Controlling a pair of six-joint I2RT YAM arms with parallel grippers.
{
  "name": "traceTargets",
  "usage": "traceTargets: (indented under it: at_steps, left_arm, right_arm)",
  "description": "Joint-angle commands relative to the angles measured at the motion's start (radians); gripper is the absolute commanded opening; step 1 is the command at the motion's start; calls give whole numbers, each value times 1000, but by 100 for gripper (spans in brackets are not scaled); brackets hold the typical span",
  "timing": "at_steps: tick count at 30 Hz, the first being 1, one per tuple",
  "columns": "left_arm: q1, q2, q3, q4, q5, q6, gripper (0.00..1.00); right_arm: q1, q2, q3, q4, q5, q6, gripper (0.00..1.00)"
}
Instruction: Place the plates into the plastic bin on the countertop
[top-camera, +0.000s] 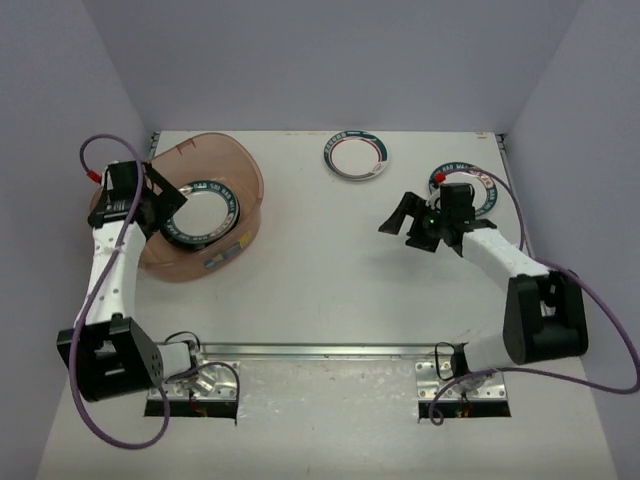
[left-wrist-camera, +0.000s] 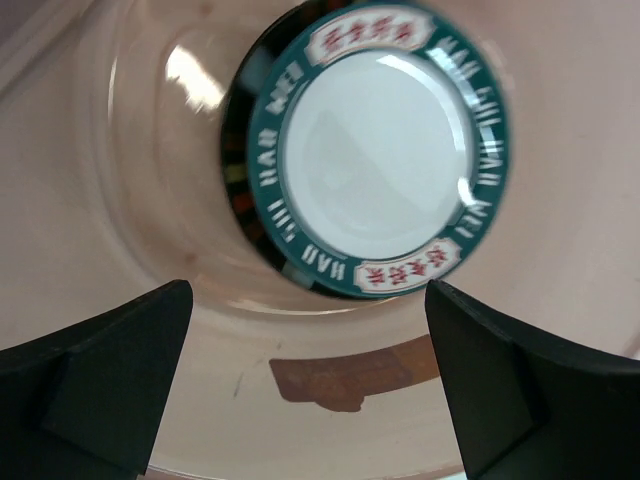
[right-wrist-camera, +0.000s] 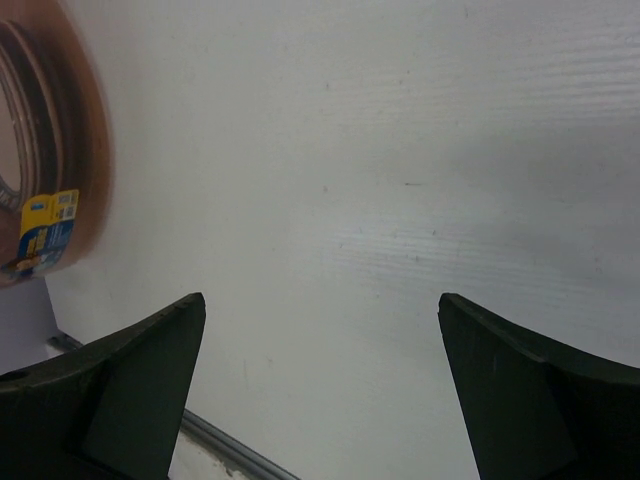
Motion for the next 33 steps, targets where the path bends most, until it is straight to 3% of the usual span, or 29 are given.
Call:
traceTargets:
  at_steps: [1,5,7,12,15,18,19,20,21,23,24,27,29,33]
  left_arm:
    - [-11,-226,-75,78,177,160,100]
    - [-28,-466,-219,187,319,189,100]
    - [-34,-564,-280,221,287,201,100]
    - [-51,-672,-328,248,267,184,100]
    - [-53,-675,-338,258,275,183,100]
    - [-51,-661,-338,262,286,183,100]
    - [-53,-659,-339,262,287,183,100]
    - [-53,-656,-339,262,291,183,100]
    - [-53,-656,-339,263,293,184,100]
    - [-53,-660,-341,263,287,183,100]
    - [-53,-657,-341,263,287,184,100]
    - [-54,-641,-341,264,290,189,100]
    - [-53,-604,-329,260,303,198,100]
    - [-75,-533,-291,265,437,213,100]
  right_arm:
    - [-5,223,171,145,70,64,99]
    - [-9,455,296,268,110,188,99]
    - [-8,612,419,313,110,244,99]
    - [-9,895,770,194,202,304,97]
    - [-14,1016,889,153,218,335,93]
    - [-22,1112,965,99,221,392,77]
    - [-25,1156,1012,42,222,403,63]
    - [-27,1178,1043,-6,224,409,37]
    - [-29,1195,1073,-61,238,416,25]
    - [-33,1172,1038,-107,268,445,4]
    - [-34,1129,978,-69,266,448,0]
    - [-34,1011,800,80,247,423,0]
    - [-21,817,655,149,253,315,0]
    - [46,544,547,34,255,24,0]
